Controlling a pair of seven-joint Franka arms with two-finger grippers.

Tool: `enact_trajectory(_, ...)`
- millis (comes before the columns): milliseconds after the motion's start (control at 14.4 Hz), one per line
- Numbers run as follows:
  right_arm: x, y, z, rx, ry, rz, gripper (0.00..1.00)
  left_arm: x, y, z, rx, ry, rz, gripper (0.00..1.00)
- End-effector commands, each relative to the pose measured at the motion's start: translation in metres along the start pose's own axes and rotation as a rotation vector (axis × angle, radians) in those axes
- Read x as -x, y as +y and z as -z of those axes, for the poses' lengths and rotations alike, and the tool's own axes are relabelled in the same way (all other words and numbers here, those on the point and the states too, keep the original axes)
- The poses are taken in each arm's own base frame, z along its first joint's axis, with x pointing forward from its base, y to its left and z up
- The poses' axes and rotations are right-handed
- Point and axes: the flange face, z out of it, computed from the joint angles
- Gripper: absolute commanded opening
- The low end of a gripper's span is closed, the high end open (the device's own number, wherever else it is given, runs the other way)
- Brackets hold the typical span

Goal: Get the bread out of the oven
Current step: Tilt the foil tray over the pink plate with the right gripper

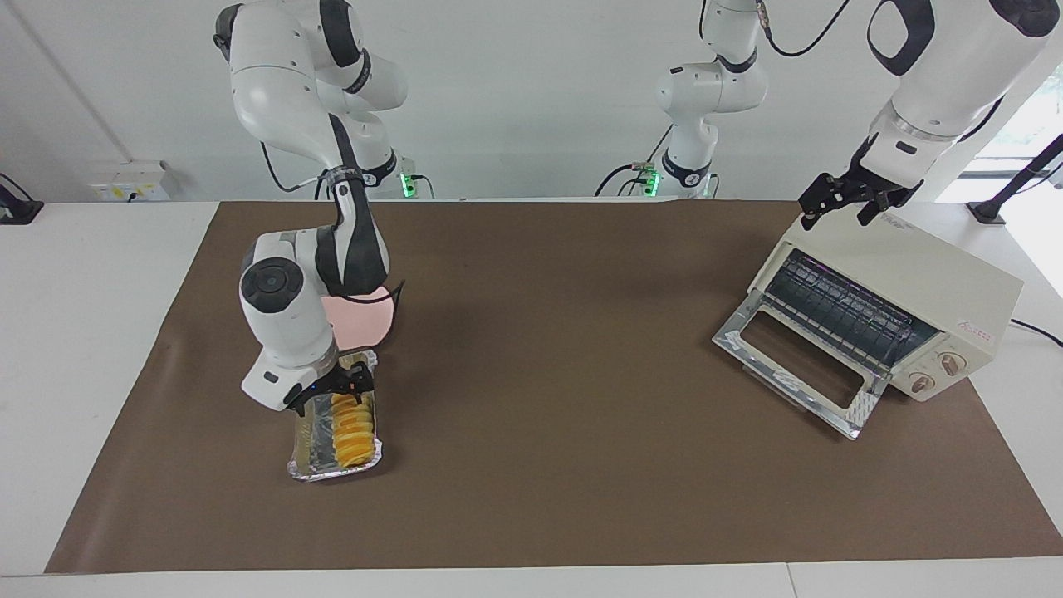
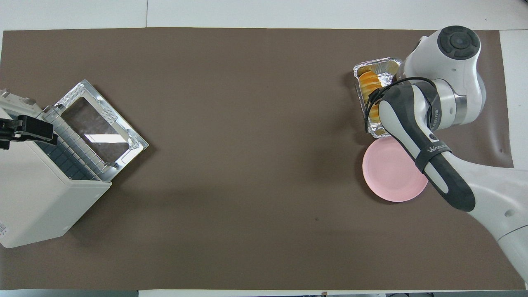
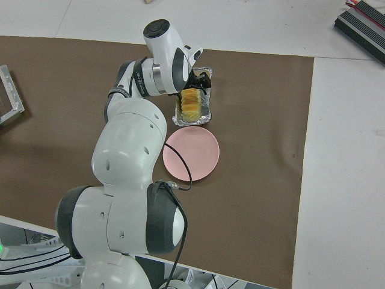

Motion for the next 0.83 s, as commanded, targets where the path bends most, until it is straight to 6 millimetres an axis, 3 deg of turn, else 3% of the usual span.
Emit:
enact_trajectory(0, 0.004, -0.006, -0.013, 0.015, 0.024, 0.000, 1.00, 0.003, -0.001, 0.003, 0.019, 0.007, -0.015, 1.00)
enact_trajectory(346, 0.010, -0.010, -0.026, 0.013, 0.041, 0.007, 1.00, 0.003, -0.001, 0.002, 0.019, 0.005, -0.015, 1.00)
enact_trajectory(415, 0.010, -0.011, -0.027, 0.012, 0.042, 0.009, 0.95, 0.003, -0.001, 0.002, 0.019, 0.005, -0.015, 1.00)
enact_trajectory(485, 0.010, -0.007, -0.028, 0.013, 0.047, 0.006, 0.71, 0.003, -0.001, 0.003, 0.019, 0.008, -0.015, 1.00)
enact_trajectory(554, 0.012, -0.005, -0.029, 0.012, 0.045, 0.003, 0.33, 0.002, -0.001, 0.002, 0.019, 0.008, -0.015, 1.00)
enact_trajectory(623, 0.012, -0.003, -0.029, 0.012, 0.045, 0.003, 0.00, 0.002, -0.001, 0.002, 0.019, 0.008, -0.015, 1.00)
enact_trajectory(762, 0.012, -0.003, -0.028, 0.011, 0.041, -0.001, 0.00, 0.002, -0.001, 0.003, 0.019, 0.012, -0.015, 1.00)
